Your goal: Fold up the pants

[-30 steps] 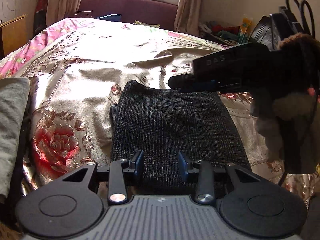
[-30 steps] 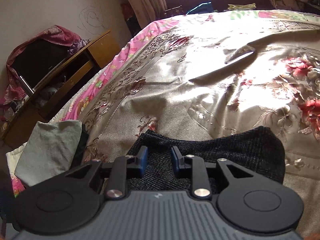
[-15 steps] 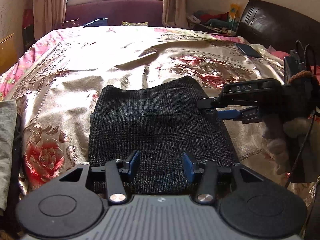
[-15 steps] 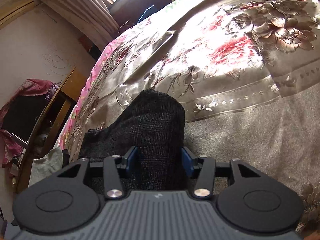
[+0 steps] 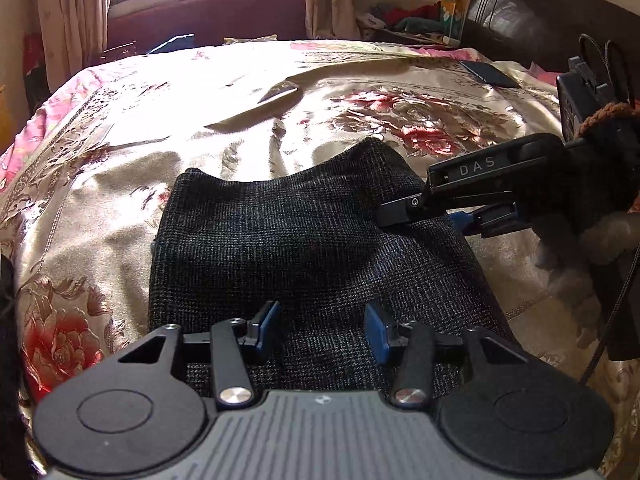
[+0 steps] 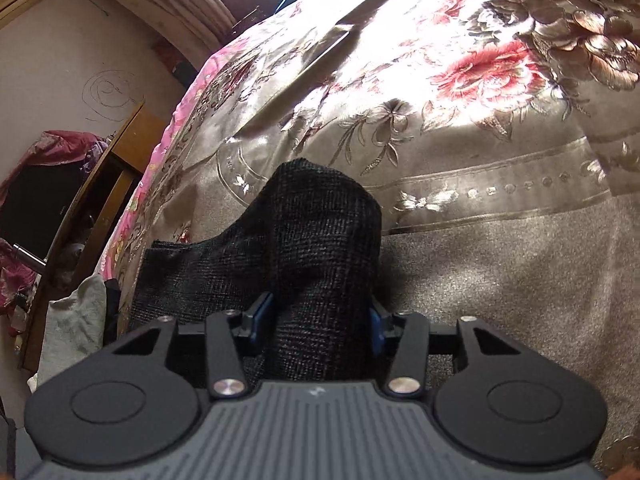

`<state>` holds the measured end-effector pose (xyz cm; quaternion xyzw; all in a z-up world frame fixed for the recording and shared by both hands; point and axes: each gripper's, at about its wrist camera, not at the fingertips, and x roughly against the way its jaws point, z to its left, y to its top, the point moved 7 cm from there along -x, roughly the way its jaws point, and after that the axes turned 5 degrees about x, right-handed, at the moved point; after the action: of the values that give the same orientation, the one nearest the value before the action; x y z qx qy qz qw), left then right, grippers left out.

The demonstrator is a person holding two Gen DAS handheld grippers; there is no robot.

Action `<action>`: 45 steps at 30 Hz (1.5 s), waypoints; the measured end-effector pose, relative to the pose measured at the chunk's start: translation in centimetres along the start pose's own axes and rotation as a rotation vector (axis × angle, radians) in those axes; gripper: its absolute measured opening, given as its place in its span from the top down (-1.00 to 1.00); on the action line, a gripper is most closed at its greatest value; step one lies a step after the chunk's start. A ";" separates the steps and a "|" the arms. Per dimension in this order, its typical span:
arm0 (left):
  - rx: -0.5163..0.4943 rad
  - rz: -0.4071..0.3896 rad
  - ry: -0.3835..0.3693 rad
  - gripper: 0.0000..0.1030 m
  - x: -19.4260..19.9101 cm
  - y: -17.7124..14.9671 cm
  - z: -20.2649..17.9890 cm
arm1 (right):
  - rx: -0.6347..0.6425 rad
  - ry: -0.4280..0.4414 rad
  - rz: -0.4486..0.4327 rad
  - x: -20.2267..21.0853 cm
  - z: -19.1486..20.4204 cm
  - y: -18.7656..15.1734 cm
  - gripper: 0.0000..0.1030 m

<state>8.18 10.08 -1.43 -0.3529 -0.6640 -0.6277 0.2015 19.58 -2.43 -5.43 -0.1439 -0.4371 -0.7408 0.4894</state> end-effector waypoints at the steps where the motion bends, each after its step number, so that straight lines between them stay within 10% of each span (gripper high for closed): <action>1: 0.010 -0.020 -0.002 -0.15 0.8 0.3 0.5 | -0.001 0.010 -0.005 0.9 0.0 -0.2 0.02; 16: 0.170 -0.090 0.031 -0.34 2.5 0.6 7.3 | -0.046 0.130 0.088 0.8 0.4 -3.9 -0.16; 20: 0.179 0.022 0.053 -0.44 -0.4 -0.4 7.9 | -0.038 0.138 0.096 -0.1 0.8 -3.7 -0.28; 24: 0.352 0.102 -0.101 -0.67 -2.7 -1.0 8.4 | -0.021 0.124 0.089 -0.5 1.3 -3.8 -0.38; 32: 0.266 0.105 -0.054 -0.69 -2.3 -1.1 6.7 | 0.073 0.040 0.086 0.6 2.3 -3.8 0.18; 45: 0.149 0.117 -0.073 -0.61 -2.0 -1.2 1.7 | 0.173 -0.084 0.078 4.5 1.0 -4.1 0.26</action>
<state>8.92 11.33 -3.87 -0.3979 -0.6939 -0.5503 0.2393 13.67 -3.79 -4.06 -0.1490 -0.5135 -0.6742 0.5095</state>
